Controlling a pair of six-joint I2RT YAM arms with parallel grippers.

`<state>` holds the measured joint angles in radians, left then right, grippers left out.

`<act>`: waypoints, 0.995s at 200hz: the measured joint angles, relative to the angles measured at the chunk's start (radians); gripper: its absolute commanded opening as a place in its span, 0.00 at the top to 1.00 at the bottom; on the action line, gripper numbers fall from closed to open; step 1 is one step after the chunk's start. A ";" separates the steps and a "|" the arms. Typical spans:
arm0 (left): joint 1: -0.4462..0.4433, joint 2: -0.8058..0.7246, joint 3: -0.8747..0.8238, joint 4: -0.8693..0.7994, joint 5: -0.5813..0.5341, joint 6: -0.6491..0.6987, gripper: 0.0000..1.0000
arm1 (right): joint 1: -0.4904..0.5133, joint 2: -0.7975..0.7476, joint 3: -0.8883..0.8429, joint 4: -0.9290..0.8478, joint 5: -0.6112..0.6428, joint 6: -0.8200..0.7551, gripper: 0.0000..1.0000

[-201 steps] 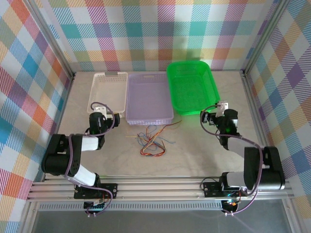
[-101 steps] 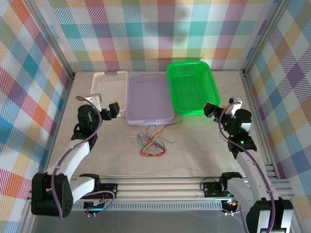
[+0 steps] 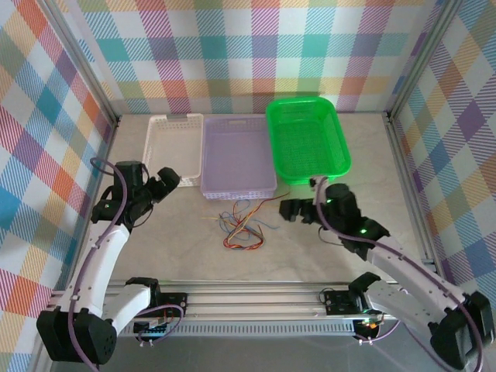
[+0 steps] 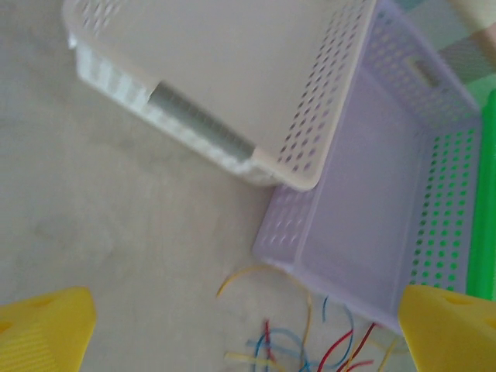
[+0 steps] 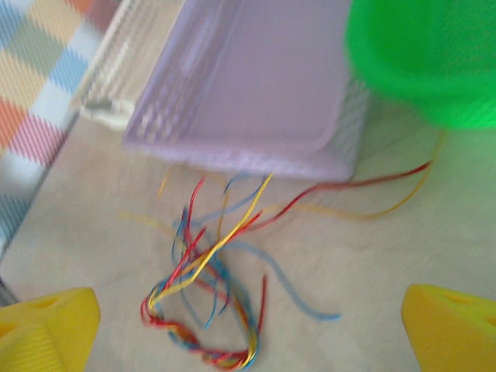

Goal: Untangle the cables

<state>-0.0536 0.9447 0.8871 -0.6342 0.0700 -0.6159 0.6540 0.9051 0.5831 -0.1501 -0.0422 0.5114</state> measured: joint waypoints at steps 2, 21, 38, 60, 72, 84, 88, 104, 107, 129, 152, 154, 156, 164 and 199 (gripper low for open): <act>0.000 -0.003 0.000 -0.005 0.000 0.000 0.00 | 0.022 0.010 0.002 -0.003 0.011 0.003 0.00; 0.000 -0.094 -0.002 -0.067 -0.011 0.002 0.00 | 0.184 0.116 0.029 -0.014 0.108 0.032 0.01; 0.000 -0.201 -0.020 -0.085 -0.023 0.003 0.00 | 0.311 0.248 0.100 -0.036 0.184 0.054 0.02; 0.000 -0.282 -0.036 -0.120 -0.048 0.002 0.00 | 0.427 0.444 0.252 -0.076 0.265 0.082 0.08; 0.000 -0.290 -0.036 -0.129 -0.056 0.002 0.00 | 0.470 0.530 0.332 -0.096 0.300 0.095 0.11; 0.000 -0.288 -0.038 -0.134 -0.061 0.002 0.00 | 0.502 0.602 0.406 -0.125 0.327 0.109 0.12; 0.000 -0.288 -0.040 -0.135 -0.064 0.002 0.00 | 0.508 0.618 0.422 -0.133 0.334 0.113 0.12; 0.000 -0.292 -0.049 -0.148 -0.072 0.002 0.00 | 0.534 0.699 0.503 -0.171 0.354 0.134 0.15; 0.000 -0.294 -0.051 -0.150 -0.072 0.002 0.00 | 0.537 0.712 0.515 -0.175 0.357 0.138 0.16; 0.000 -0.309 -0.069 -0.157 -0.080 -0.002 0.00 | 0.557 0.803 0.598 -0.232 0.359 0.172 0.20; 0.000 -0.314 -0.072 -0.161 -0.083 -0.002 0.00 | 0.565 0.867 0.650 -0.287 0.365 0.209 0.23; 0.000 -0.314 -0.072 -0.161 -0.083 -0.002 0.00 | 0.565 0.871 0.653 -0.292 0.366 0.213 0.23; 0.000 -0.314 -0.072 -0.161 -0.083 -0.002 0.00 | 0.565 0.875 0.655 -0.296 0.366 0.215 0.24; 0.000 -0.316 -0.072 -0.161 -0.083 -0.002 0.00 | 0.565 0.887 0.665 -0.319 0.370 0.224 0.24; 0.000 -0.319 -0.072 -0.161 -0.082 -0.002 0.00 | 0.565 0.948 0.716 -0.411 0.393 0.259 0.24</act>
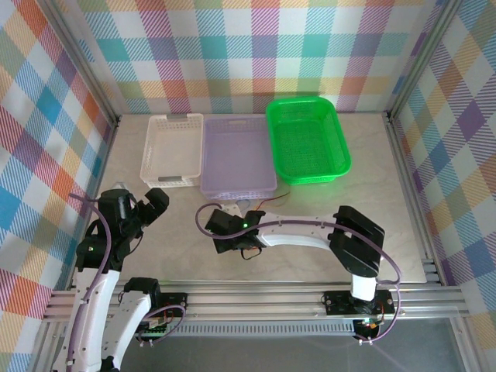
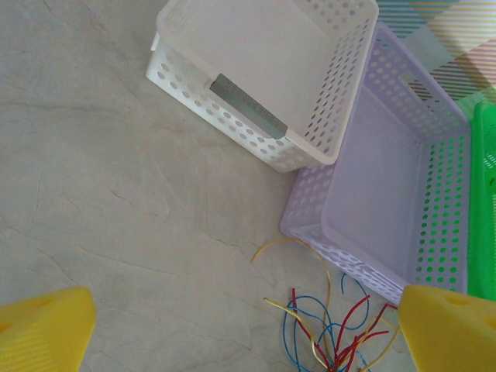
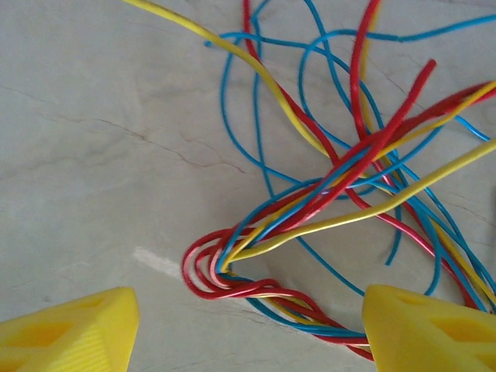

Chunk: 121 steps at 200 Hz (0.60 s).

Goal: Untangle the cables

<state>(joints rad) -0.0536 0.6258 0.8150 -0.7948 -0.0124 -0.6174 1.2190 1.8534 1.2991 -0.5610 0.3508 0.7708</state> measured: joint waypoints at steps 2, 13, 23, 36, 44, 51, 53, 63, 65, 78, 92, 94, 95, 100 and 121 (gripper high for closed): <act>0.000 0.000 0.000 0.000 0.000 0.000 0.00 | 0.000 0.003 0.003 -0.002 0.001 0.000 0.24; 0.000 0.000 0.000 0.000 0.000 0.000 0.00 | 0.000 0.025 0.019 -0.014 0.006 0.003 0.24; 0.000 0.000 0.000 0.000 0.000 0.000 0.00 | 0.000 0.043 0.032 -0.018 0.005 0.004 0.24; 0.000 0.000 0.000 0.000 0.000 0.000 0.00 | 0.000 0.058 0.043 -0.017 0.005 0.004 0.24; 0.000 0.000 0.000 0.000 0.000 0.000 0.00 | 0.000 0.063 0.047 -0.016 0.005 0.004 0.25; 0.000 0.000 0.000 0.000 0.000 0.000 0.00 | 0.000 0.067 0.052 -0.016 0.005 0.004 0.25; 0.000 0.000 0.000 0.000 0.000 0.000 0.00 | 0.000 0.068 0.053 -0.016 0.005 0.004 0.25; 0.000 0.000 0.000 0.000 0.000 0.000 0.00 | -0.001 0.076 0.065 -0.020 0.004 0.004 0.25; 0.000 0.000 0.000 0.000 0.000 0.000 0.00 | -0.002 0.077 0.069 -0.022 0.005 0.004 0.25; 0.000 0.000 0.000 0.000 0.000 0.000 0.00 | -0.005 0.094 0.091 -0.023 0.003 0.004 0.26; 0.000 0.000 0.000 0.000 0.000 0.000 0.00 | -0.014 0.109 0.098 -0.018 -0.006 0.008 0.28; 0.000 0.000 0.000 0.000 0.000 0.000 0.00 | -0.014 0.111 0.098 -0.018 -0.008 0.007 0.28; 0.000 0.000 0.000 0.000 0.000 0.000 0.00 | -0.014 0.111 0.098 -0.018 -0.008 0.008 0.28; 0.000 0.000 0.000 0.000 0.000 0.000 0.00 | -0.017 0.116 0.098 -0.019 -0.012 0.008 0.28; 0.000 0.000 0.000 0.000 0.000 0.000 0.00 | -0.033 0.131 0.098 -0.020 -0.024 0.014 0.33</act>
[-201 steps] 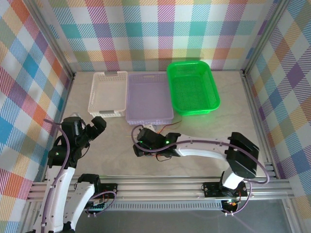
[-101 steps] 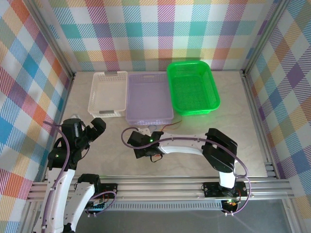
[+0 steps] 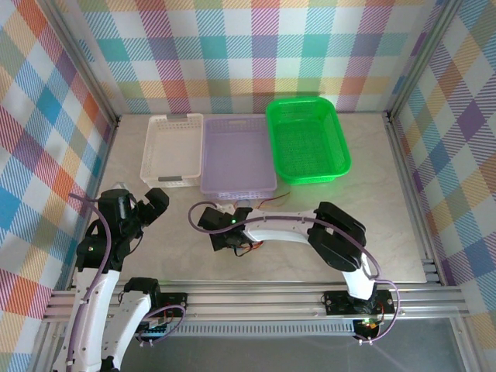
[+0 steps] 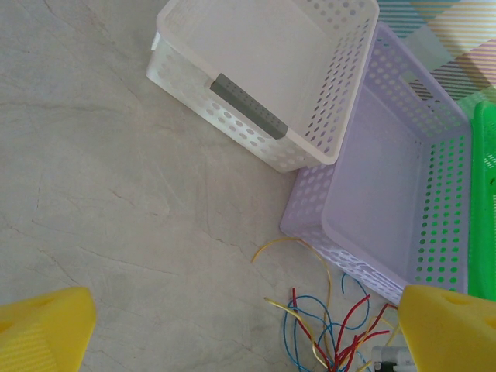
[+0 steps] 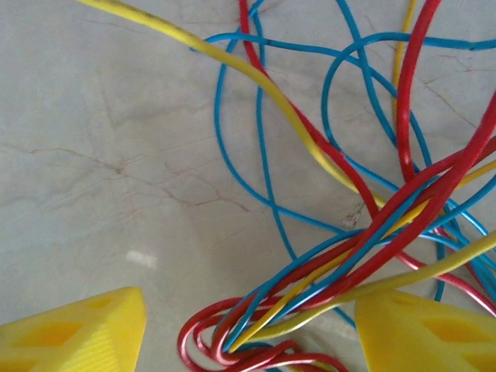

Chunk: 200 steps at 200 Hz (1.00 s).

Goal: Untangle the cables

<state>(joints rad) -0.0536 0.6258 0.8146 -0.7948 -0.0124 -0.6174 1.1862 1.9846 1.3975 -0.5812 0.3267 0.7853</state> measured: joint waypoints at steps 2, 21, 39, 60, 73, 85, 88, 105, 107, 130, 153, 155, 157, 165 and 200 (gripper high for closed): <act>0.000 0.000 0.000 0.000 0.000 0.000 0.00 | -0.002 0.001 0.000 0.000 -0.001 -0.001 0.34; 0.000 0.000 0.000 0.000 0.000 0.000 0.00 | -0.009 0.008 0.000 -0.003 -0.006 0.005 0.37; 0.000 0.000 0.000 0.000 0.000 0.000 0.00 | -0.015 0.013 0.000 -0.004 -0.006 0.009 0.42; 0.000 0.000 0.000 0.000 0.000 0.000 0.00 | -0.016 0.022 0.000 -0.004 -0.010 0.014 0.54; 0.000 0.000 0.000 0.000 0.000 0.000 0.00 | -0.016 0.028 0.000 -0.003 -0.015 0.015 0.59; 0.000 0.000 0.000 0.000 0.000 0.000 0.00 | -0.016 0.032 0.000 -0.004 -0.021 0.015 0.63; 0.000 0.000 0.000 0.000 0.000 0.000 0.00 | -0.016 0.032 0.000 -0.004 -0.023 0.014 0.65; 0.000 0.000 0.000 0.000 0.000 0.000 0.00 | -0.016 0.032 0.000 -0.003 -0.030 0.018 0.77; 0.000 0.000 0.000 0.000 0.000 0.000 0.00 | -0.016 0.032 0.000 -0.003 -0.031 0.017 0.78; 0.000 0.000 -0.001 0.000 0.000 0.000 0.00 | -0.016 0.028 -0.008 0.000 -0.040 0.014 0.94; 0.000 0.000 0.000 0.000 0.000 0.000 0.00 | -0.016 -0.008 -0.041 0.009 -0.055 0.015 1.00; 0.000 0.000 0.000 0.000 0.000 0.000 0.00 | -0.016 -0.014 -0.045 0.010 -0.057 0.015 1.00; 0.000 0.000 0.000 0.000 0.000 0.000 0.00 | -0.016 -0.021 -0.050 0.010 -0.058 0.015 1.00; 0.000 0.000 0.000 0.000 0.002 0.000 0.00 | -0.016 -0.047 -0.066 0.011 -0.065 0.015 1.00; 0.000 0.000 -0.001 0.005 0.043 -0.005 0.00 | -0.016 -0.194 -0.107 0.012 -0.106 0.000 1.00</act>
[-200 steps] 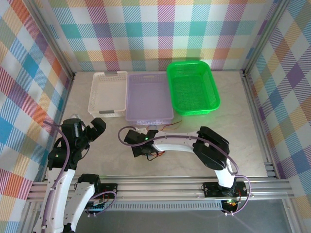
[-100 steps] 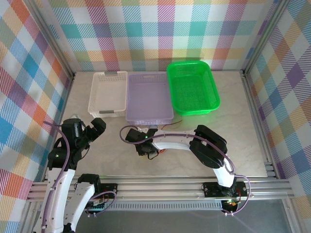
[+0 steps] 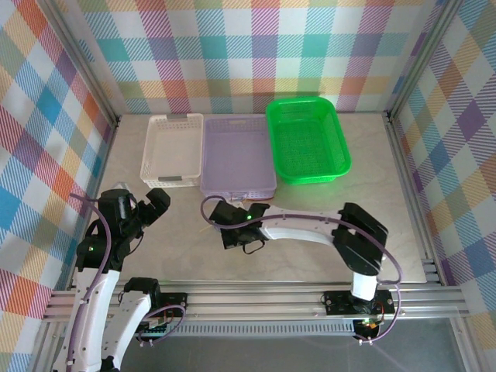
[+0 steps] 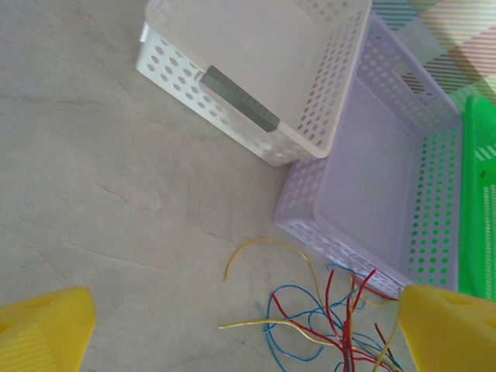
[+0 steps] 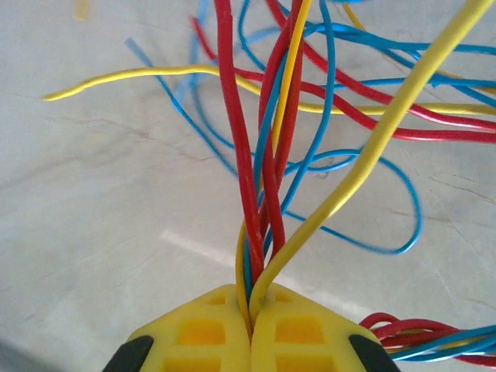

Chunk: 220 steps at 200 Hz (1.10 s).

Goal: Untangle the cables

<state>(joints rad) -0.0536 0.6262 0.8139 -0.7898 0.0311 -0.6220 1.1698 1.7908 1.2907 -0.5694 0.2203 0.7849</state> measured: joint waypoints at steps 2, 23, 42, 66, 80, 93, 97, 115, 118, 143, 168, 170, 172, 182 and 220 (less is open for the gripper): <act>0.000 0.000 0.000 0.002 0.004 -0.001 0.00 | 0.000 -0.010 -0.001 0.000 -0.004 -0.001 1.00; 0.000 0.000 0.000 0.014 0.061 -0.018 0.00 | 0.000 -0.097 -0.012 0.005 -0.039 -0.018 1.00; 0.000 -0.002 0.000 0.033 0.120 -0.037 0.00 | -0.009 -0.169 -0.031 0.011 -0.076 -0.032 1.00; 0.000 -0.014 -0.013 0.092 0.212 -0.068 0.00 | -0.037 -0.269 -0.068 0.038 -0.147 -0.041 1.00; 0.000 -0.024 -0.034 0.143 0.271 -0.093 0.00 | -0.071 -0.328 -0.093 0.065 -0.198 -0.040 1.00; 0.000 -0.032 -0.062 0.198 0.325 -0.116 0.00 | -0.111 -0.380 -0.114 0.092 -0.251 -0.039 1.00; 0.000 -0.033 -0.071 0.213 0.338 -0.121 0.00 | -0.122 -0.393 -0.120 0.101 -0.267 -0.037 1.00; -0.003 -0.041 -0.113 0.278 0.397 -0.150 0.00 | -0.183 -0.453 -0.148 0.150 -0.352 -0.025 1.00; -0.003 -0.042 -0.119 0.287 0.404 -0.153 0.00 | -0.193 -0.462 -0.153 0.159 -0.366 -0.021 1.00; -0.010 -0.057 -0.175 0.383 0.463 -0.199 0.00 | -0.273 -0.512 -0.200 0.248 -0.488 0.021 1.00; -0.039 -0.067 -0.237 0.512 0.512 -0.268 0.00 | -0.336 -0.528 -0.262 0.369 -0.616 0.094 1.00; -0.043 -0.067 -0.241 0.522 0.514 -0.273 0.00 | -0.341 -0.528 -0.267 0.379 -0.626 0.098 1.00; -0.048 -0.067 -0.246 0.531 0.518 -0.278 0.00 | -0.343 -0.528 -0.270 0.388 -0.633 0.105 1.00; -0.069 -0.067 -0.264 0.575 0.527 -0.305 0.00 | -0.363 -0.528 -0.293 0.441 -0.680 0.144 1.00; -0.213 -0.068 -0.330 0.744 0.524 -0.389 0.03 | -0.410 -0.519 -0.338 0.650 -0.811 0.290 1.00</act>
<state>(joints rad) -0.2665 0.5587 0.4839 -0.0460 0.5552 -1.0115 0.7593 1.2716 0.9531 0.0807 -0.5911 1.0748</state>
